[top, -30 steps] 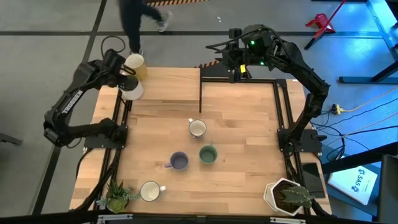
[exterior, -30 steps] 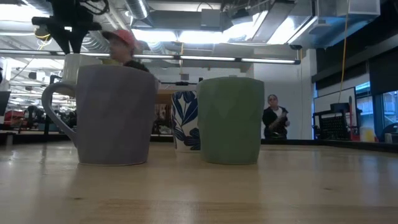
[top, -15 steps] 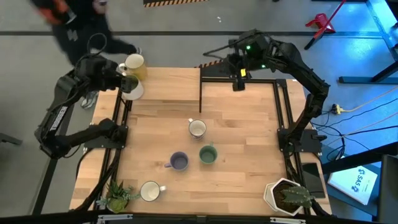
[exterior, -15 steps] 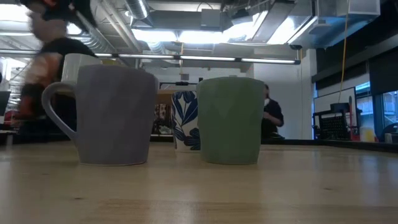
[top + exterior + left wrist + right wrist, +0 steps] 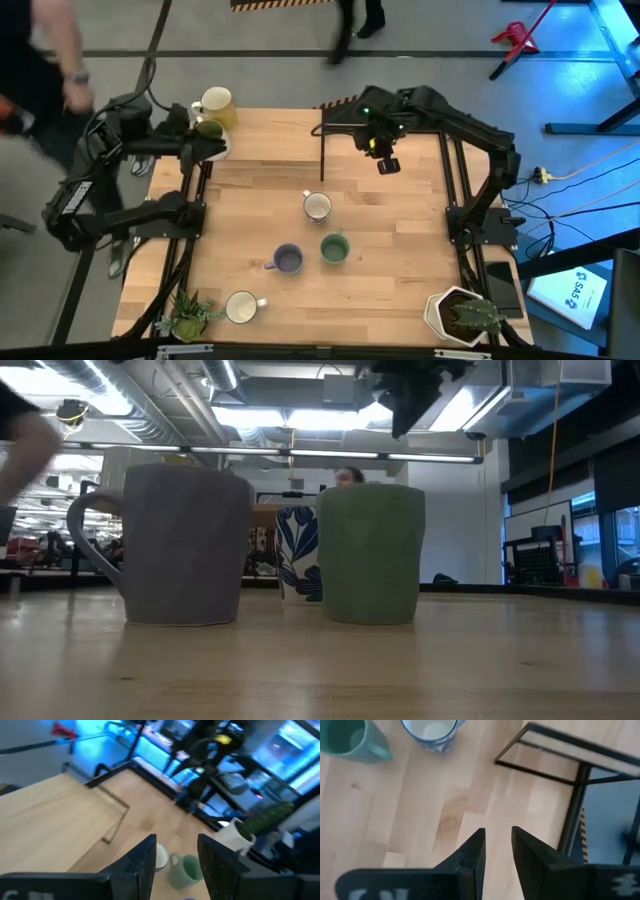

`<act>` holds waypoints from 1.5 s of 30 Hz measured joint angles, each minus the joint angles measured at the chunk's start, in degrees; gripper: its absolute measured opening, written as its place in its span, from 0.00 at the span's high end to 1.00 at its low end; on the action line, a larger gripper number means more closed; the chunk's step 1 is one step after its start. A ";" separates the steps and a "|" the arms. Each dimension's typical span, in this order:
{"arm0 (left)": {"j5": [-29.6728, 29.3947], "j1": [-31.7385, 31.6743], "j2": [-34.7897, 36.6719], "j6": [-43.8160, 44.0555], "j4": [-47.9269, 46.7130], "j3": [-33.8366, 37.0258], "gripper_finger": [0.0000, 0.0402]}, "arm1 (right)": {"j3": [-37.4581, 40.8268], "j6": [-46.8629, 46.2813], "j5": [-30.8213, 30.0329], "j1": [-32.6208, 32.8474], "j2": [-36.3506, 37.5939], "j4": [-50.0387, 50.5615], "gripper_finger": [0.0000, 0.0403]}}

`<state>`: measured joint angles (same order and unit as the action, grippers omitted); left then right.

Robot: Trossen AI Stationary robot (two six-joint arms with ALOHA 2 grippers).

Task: Place coffee mugs
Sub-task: Put the top blue cup on the shelf

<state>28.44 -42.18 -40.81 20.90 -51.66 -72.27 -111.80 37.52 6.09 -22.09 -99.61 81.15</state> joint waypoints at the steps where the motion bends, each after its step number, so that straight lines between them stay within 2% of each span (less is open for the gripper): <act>1: -0.32 1.86 -0.81 0.39 1.18 0.00 0.66 | 0.31 0.00 -0.06 0.00 0.00 0.18 0.79; 5: -1.32 9.86 -5.84 1.07 9.00 0.04 0.66 | 0.38 0.00 -0.09 0.00 0.02 0.11 0.79; 8: -6.07 17.03 -11.52 -0.32 14.58 0.04 0.66 | 0.38 -0.61 -0.59 -0.02 0.30 0.44 0.79; 11: -12.31 23.23 -17.49 -1.88 16.02 0.13 0.66 | 0.38 -1.86 -2.82 -0.07 1.46 1.04 0.79; 17: -22.32 31.42 -28.51 -3.19 16.22 0.13 0.66 | 0.38 -4.61 -13.66 -0.07 5.93 2.58 0.79; 23: -33.51 34.64 -37.78 -0.23 16.12 0.11 0.66 | 0.38 -4.94 -18.12 -0.07 10.68 2.82 0.79; 33: -41.01 39.01 -51.51 8.07 15.68 0.11 0.66 | 0.38 -4.74 -17.03 -0.07 14.81 3.42 0.79; 39: -42.56 40.15 -56.93 10.60 14.86 0.11 0.66 | 0.38 -4.25 -15.88 -0.07 15.27 3.51 0.79; 45: -42.26 40.88 -58.76 13.60 15.48 -0.17 0.66 | 0.38 -3.63 -15.51 -0.07 15.26 3.53 0.79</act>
<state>-13.82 -1.30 -99.57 34.49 -36.19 -72.44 -111.42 33.89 -9.42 -22.15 -84.36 84.68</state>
